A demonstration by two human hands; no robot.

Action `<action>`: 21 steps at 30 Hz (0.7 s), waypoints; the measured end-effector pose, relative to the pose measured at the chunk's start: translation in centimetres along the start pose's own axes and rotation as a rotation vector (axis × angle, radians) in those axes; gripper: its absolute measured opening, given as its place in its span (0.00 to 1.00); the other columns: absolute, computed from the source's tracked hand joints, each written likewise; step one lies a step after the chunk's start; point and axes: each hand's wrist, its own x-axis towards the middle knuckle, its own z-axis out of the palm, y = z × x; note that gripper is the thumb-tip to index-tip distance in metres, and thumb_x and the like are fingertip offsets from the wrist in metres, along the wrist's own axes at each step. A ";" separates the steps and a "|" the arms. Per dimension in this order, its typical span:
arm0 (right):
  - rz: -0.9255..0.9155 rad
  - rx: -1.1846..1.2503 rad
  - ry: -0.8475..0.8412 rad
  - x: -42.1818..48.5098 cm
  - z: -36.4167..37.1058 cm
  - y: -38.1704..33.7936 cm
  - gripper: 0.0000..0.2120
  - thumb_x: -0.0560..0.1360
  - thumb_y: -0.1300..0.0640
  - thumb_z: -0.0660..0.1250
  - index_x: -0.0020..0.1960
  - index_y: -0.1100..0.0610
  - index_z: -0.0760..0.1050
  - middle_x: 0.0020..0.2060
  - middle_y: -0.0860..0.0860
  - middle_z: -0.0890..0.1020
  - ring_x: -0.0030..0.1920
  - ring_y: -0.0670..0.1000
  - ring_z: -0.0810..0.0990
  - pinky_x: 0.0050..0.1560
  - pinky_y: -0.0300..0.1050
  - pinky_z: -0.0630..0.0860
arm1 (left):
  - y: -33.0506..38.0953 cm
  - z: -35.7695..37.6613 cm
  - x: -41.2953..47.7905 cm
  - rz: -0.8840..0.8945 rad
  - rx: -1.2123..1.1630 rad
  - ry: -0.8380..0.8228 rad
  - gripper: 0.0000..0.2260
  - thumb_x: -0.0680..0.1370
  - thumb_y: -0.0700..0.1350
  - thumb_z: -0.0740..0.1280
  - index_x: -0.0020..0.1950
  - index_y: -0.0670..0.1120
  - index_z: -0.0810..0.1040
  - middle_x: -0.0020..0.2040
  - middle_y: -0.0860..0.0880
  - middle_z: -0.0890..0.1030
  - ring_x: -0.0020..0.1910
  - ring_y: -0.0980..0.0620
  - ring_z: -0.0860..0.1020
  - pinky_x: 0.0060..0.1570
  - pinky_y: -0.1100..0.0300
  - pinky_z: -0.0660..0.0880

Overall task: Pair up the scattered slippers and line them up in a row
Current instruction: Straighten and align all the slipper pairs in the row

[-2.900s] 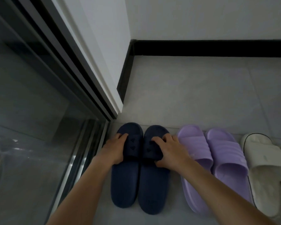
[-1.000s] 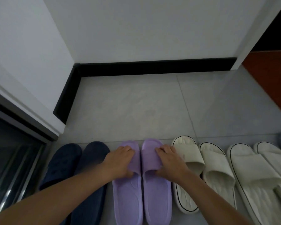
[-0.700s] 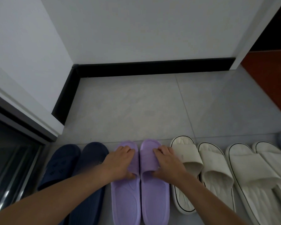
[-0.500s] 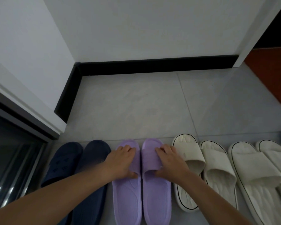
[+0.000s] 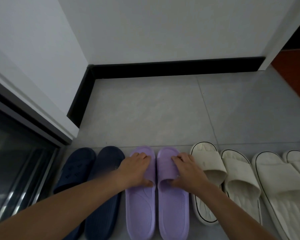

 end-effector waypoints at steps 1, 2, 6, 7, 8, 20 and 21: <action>-0.003 -0.005 0.003 0.1 0.1 0.0 0.41 0.65 0.39 0.69 0.72 0.55 0.61 0.66 0.52 0.65 0.65 0.55 0.64 0.68 0.46 0.63 | 0.1 0.0 0.0 -0.002 -0.003 0.000 0.32 0.67 0.67 0.67 0.60 0.46 0.67 0.60 0.47 0.72 0.57 0.46 0.70 0.46 0.51 0.72; -0.004 -0.008 0.007 0.2 0.1 -0.1 0.40 0.66 0.39 0.69 0.72 0.55 0.61 0.66 0.52 0.65 0.65 0.55 0.64 0.68 0.47 0.63 | 0.1 0.0 0.1 -0.007 -0.007 -0.001 0.32 0.67 0.67 0.67 0.60 0.46 0.67 0.60 0.47 0.72 0.57 0.45 0.70 0.47 0.50 0.72; 0.005 -0.009 0.019 0.4 0.4 -0.1 0.42 0.66 0.39 0.69 0.73 0.55 0.59 0.67 0.53 0.64 0.66 0.57 0.63 0.68 0.48 0.63 | 0.0 0.0 0.1 -0.038 -0.046 -0.020 0.33 0.67 0.67 0.67 0.62 0.46 0.67 0.62 0.48 0.71 0.59 0.46 0.69 0.50 0.50 0.72; 0.000 -0.028 0.020 0.4 0.5 -0.1 0.43 0.66 0.38 0.69 0.73 0.55 0.58 0.67 0.53 0.64 0.66 0.57 0.63 0.68 0.48 0.62 | -0.1 0.0 0.1 -0.042 -0.053 -0.023 0.34 0.67 0.67 0.67 0.63 0.47 0.66 0.63 0.48 0.70 0.59 0.46 0.69 0.51 0.50 0.72; -0.009 -0.059 0.020 0.4 0.7 -0.1 0.43 0.66 0.37 0.68 0.74 0.54 0.57 0.68 0.53 0.64 0.66 0.56 0.63 0.69 0.48 0.62 | -0.2 0.0 0.0 -0.044 -0.058 -0.027 0.35 0.67 0.67 0.67 0.64 0.47 0.66 0.64 0.48 0.70 0.60 0.46 0.69 0.52 0.50 0.73; 0.012 -0.199 0.033 1.1 1.1 -1.0 0.44 0.66 0.37 0.68 0.74 0.54 0.54 0.67 0.54 0.64 0.65 0.57 0.64 0.62 0.51 0.68 | -0.8 -0.3 0.5 -0.084 -0.109 -0.117 0.43 0.65 0.68 0.68 0.73 0.49 0.59 0.70 0.48 0.66 0.66 0.44 0.67 0.59 0.48 0.71; 0.017 -0.200 0.027 1.0 1.2 -1.0 0.45 0.66 0.36 0.68 0.74 0.54 0.53 0.67 0.54 0.64 0.65 0.57 0.63 0.63 0.51 0.68 | -0.6 -0.4 0.4 -0.083 -0.097 -0.111 0.42 0.65 0.68 0.69 0.72 0.49 0.60 0.69 0.48 0.67 0.65 0.44 0.67 0.57 0.48 0.72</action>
